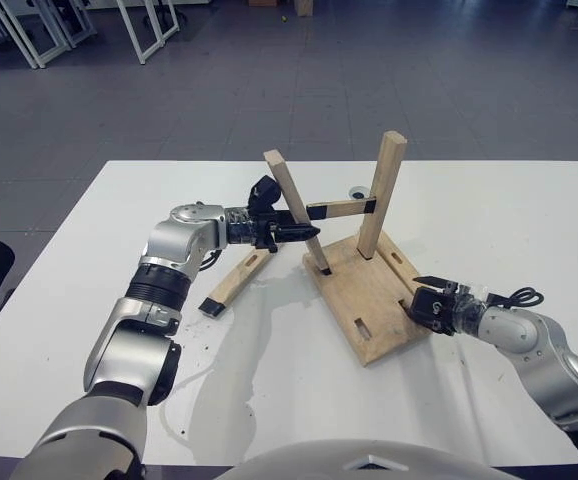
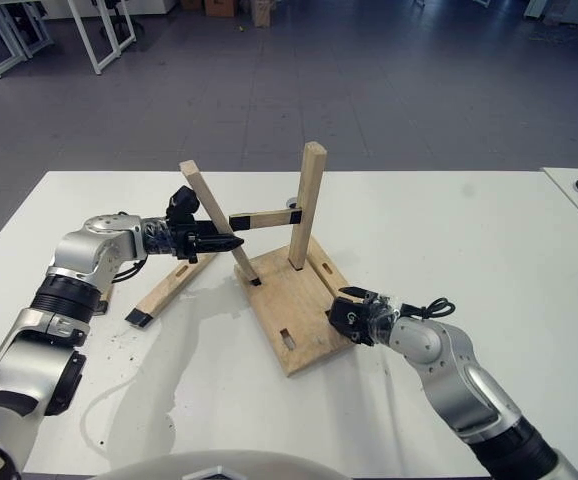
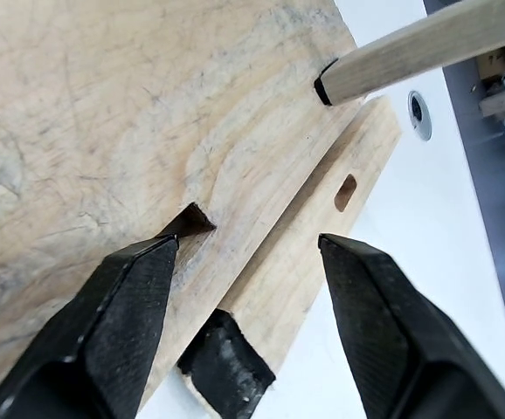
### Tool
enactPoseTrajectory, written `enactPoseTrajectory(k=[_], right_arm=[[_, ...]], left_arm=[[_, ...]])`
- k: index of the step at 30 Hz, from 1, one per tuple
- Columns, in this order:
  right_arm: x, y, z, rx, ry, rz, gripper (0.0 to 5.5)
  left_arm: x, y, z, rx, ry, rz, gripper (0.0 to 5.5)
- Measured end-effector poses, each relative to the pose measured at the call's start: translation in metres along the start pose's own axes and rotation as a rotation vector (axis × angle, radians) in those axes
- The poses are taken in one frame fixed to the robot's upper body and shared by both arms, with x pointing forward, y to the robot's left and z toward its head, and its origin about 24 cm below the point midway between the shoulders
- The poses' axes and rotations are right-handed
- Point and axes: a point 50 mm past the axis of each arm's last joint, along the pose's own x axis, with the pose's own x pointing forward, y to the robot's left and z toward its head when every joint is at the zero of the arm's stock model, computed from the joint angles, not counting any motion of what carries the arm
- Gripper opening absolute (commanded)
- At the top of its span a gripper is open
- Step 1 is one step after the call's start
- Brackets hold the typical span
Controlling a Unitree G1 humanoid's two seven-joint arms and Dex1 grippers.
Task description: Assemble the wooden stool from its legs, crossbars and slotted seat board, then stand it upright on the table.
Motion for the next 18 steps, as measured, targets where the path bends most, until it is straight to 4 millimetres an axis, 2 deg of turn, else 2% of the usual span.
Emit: enactPoseTrajectory(k=[2,4,6,7,9,11,14,16,18], right_arm=[[-0.002,-0.004,0.003,0.116,-0.025,0.035,2.98],[-0.008,-0.022,0.018,0.171,-0.100,0.003,2.98],[-0.018,-0.053,0.039,0.180,-0.194,-0.086,2.98],[-0.020,-0.062,0.047,0.174,-0.228,-0.116,2.98],[-0.018,-0.090,0.076,0.158,-0.353,-0.210,2.98],[-0.004,-0.110,0.101,0.143,-0.442,-0.259,2.98],[0.025,-0.126,0.128,0.121,-0.507,-0.282,2.98],[0.047,-0.132,0.142,0.070,-0.514,-0.270,2.98],[0.070,-0.129,0.145,0.000,-0.475,-0.223,2.98]], left_arm=[[0.003,0.000,-0.006,-0.011,0.021,-0.002,2.04],[0.003,0.001,-0.006,-0.013,0.022,-0.001,2.04],[0.004,0.001,-0.005,-0.015,0.023,-0.002,2.04],[0.004,0.001,-0.005,-0.016,0.023,-0.002,2.04],[0.004,0.001,-0.005,-0.018,0.023,-0.004,2.04],[0.005,0.002,-0.005,-0.020,0.023,-0.006,2.04],[0.008,0.001,-0.004,-0.022,0.022,-0.011,2.04],[0.011,0.000,-0.001,-0.018,0.019,-0.016,2.04],[0.016,-0.001,0.000,-0.015,0.015,-0.019,2.04]])
